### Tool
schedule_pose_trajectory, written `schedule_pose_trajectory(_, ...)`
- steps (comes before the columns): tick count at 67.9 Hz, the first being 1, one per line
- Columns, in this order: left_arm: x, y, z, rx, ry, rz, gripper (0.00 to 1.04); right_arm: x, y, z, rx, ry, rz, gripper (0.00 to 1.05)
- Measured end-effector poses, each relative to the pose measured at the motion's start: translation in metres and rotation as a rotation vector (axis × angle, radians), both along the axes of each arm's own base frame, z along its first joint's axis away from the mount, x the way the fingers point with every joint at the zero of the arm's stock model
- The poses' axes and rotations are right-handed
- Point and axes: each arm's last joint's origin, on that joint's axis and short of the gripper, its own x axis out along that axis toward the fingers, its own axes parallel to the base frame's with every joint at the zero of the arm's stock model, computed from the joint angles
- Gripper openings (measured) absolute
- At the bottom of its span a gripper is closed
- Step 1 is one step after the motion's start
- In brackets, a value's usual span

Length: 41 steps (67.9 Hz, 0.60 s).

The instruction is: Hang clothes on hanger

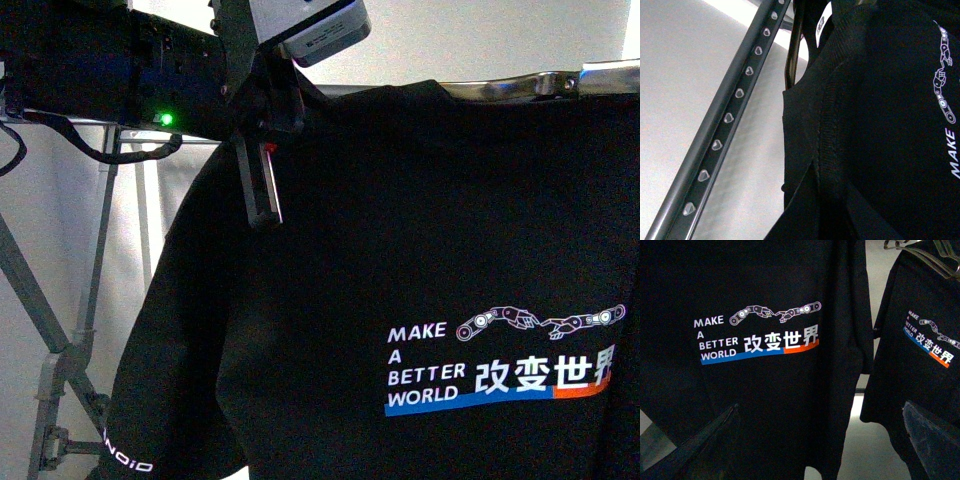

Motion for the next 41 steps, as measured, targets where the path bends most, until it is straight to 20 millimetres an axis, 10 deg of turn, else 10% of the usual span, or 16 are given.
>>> schedule_pose_trajectory(18,0.0,0.0,0.0,0.001,-0.001,0.001,0.05,0.0,0.0,0.0,-0.001,0.005,0.006,0.97)
schedule_pose_trajectory(41,0.0,0.0,0.0,0.003,-0.002,0.004,0.05,0.019,-0.03,0.036,0.017,0.177,0.422,0.97)
